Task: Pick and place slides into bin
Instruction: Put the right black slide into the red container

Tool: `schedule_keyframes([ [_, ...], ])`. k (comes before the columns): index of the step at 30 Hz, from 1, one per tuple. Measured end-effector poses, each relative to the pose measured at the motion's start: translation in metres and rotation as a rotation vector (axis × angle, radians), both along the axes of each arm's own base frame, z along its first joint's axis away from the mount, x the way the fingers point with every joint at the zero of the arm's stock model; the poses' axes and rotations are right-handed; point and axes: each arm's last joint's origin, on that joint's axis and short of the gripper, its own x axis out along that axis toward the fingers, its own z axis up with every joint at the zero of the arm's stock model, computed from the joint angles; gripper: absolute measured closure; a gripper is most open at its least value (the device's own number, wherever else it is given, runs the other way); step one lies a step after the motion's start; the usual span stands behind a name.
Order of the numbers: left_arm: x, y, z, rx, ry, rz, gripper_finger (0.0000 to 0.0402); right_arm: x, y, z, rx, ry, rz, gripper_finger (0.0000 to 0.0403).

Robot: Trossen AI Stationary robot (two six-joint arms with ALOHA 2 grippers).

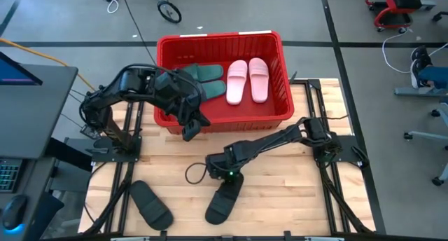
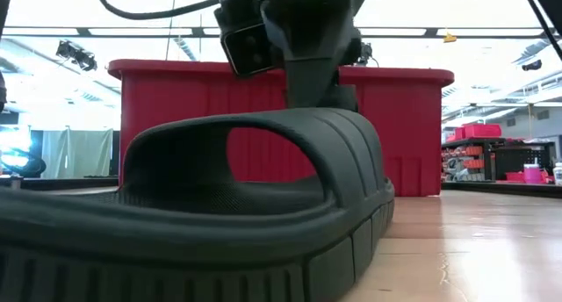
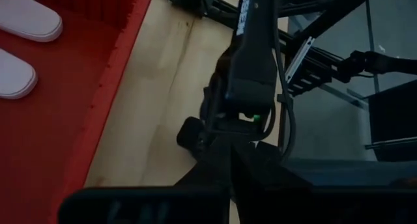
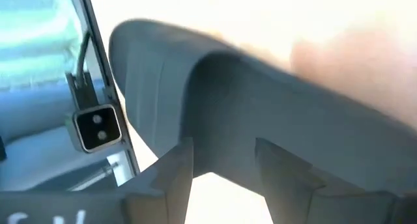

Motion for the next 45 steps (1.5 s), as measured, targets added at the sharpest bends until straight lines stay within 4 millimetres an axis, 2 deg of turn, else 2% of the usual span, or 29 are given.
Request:
schedule_keyframes([
  [5,0.0,0.0,0.0,0.0,-0.001,0.0,0.0376,0.004,-0.009,0.01,0.029,-0.038,-0.044,0.0233],
  [9,0.0,0.0,0.0,0.0,-0.001,0.001,0.0372,0.002,0.003,0.007,0.093,-0.019,0.002,0.0233],
  [18,0.0,0.001,0.0,0.003,-0.001,0.004,0.0396,0.001,0.03,0.001,0.085,-0.042,0.03,0.0234],
  [23,0.0,0.001,0.0,0.003,-0.002,0.004,0.0388,0.003,0.032,-0.014,0.045,-0.011,0.002,0.0234],
  [31,0.0,0.001,0.0,0.003,-0.002,0.004,0.0378,0.011,0.03,-0.014,0.071,-0.077,-0.002,0.0237],
  [35,0.0,0.001,0.0,0.003,-0.002,0.004,0.0391,0.013,0.038,-0.012,0.061,-0.126,0.003,0.0274],
  [40,0.0,0.001,0.0,0.003,-0.002,0.004,0.0396,0.013,0.038,-0.012,0.053,-0.125,-0.018,0.0383],
  [43,0.0,0.001,0.0,-0.001,-0.002,0.007,0.0387,0.013,0.032,-0.005,0.082,-0.093,-0.063,0.0381],
  [45,0.0,0.001,0.0,-0.012,0.0,0.017,0.0382,0.011,0.027,0.01,0.083,-0.115,-0.086,0.0377],
])
